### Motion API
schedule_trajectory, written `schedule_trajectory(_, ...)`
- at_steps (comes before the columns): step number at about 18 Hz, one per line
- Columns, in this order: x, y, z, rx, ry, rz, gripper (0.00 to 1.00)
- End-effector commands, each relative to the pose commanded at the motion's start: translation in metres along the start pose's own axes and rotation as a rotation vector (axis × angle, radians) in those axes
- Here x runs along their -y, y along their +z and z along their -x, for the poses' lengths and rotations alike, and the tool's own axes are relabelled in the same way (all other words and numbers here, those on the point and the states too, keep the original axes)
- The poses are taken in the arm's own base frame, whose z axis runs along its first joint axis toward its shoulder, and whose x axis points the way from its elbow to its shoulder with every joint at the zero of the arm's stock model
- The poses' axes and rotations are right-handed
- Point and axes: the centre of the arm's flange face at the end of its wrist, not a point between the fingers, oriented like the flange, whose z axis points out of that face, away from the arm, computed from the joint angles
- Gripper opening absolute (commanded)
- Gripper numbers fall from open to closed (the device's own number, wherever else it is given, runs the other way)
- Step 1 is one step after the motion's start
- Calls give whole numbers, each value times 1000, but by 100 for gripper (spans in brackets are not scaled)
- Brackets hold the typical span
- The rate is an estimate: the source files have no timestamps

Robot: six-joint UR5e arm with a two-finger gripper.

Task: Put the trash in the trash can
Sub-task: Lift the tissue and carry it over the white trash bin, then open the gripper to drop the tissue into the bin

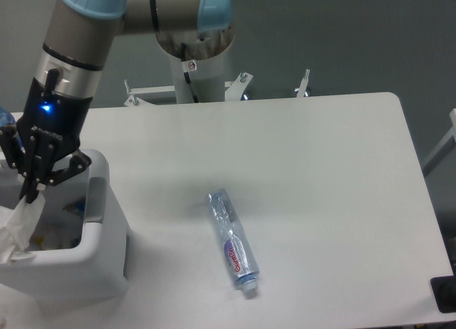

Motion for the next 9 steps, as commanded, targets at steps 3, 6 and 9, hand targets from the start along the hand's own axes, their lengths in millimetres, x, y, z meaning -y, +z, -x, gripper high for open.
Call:
schedule_trajectory(3,3,-19,16,29,-32,-26,92)
schedule_trajectory(6,5,-35,44,66,-77,-47,95)
schedule_trajectory(9,4,-57,86,120,-170,-74,99)
